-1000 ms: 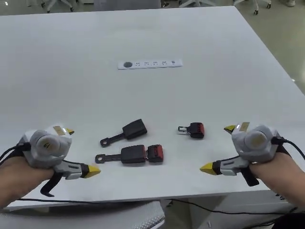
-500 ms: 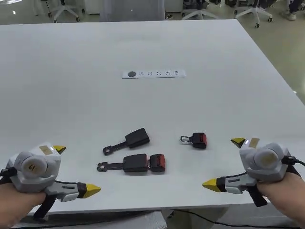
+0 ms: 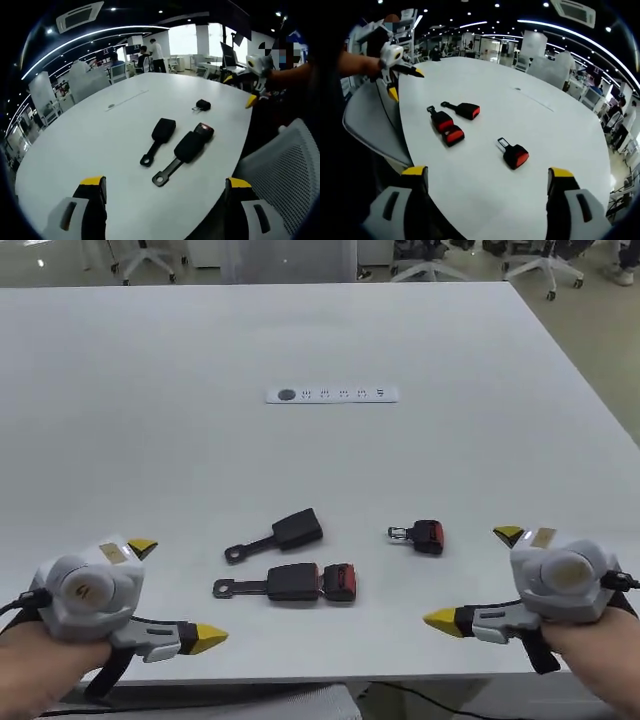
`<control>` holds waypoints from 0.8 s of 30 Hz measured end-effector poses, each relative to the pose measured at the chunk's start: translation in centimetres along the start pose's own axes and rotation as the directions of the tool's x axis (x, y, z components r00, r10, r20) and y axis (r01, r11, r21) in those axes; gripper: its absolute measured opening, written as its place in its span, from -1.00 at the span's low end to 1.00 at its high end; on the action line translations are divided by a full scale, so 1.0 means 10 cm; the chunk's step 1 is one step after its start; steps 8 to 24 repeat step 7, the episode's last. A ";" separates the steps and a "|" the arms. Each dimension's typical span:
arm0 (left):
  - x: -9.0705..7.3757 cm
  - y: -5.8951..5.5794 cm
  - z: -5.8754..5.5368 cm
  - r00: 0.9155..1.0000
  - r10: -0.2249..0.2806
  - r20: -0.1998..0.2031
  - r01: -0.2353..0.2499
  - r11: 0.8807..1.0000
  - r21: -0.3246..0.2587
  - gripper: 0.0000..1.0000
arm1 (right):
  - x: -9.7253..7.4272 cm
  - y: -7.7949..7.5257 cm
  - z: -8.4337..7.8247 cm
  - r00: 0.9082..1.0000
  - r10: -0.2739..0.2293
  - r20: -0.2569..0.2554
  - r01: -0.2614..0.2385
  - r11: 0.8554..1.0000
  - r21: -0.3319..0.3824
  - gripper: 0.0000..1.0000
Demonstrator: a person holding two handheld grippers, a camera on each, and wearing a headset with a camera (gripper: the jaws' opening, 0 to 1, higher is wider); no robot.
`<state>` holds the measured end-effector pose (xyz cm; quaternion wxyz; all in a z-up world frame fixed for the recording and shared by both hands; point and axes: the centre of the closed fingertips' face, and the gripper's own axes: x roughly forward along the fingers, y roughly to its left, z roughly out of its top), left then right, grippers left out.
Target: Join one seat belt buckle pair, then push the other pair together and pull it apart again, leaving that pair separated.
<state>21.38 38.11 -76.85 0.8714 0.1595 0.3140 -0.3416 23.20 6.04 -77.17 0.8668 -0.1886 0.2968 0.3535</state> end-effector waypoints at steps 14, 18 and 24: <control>-0.02 -0.06 0.03 0.999 -0.013 0.033 0.013 1.000 0.022 1.00 | 0.01 0.03 0.11 1.000 -0.006 0.017 0.005 1.000 0.027 1.00; -0.02 -0.06 0.03 0.999 -0.013 0.033 0.013 1.000 0.022 1.00 | 0.01 0.03 0.11 1.000 -0.006 0.017 0.005 1.000 0.027 1.00; -0.02 -0.06 0.03 0.999 -0.013 0.033 0.013 1.000 0.022 1.00 | 0.01 0.03 0.11 1.000 -0.006 0.017 0.005 1.000 0.027 1.00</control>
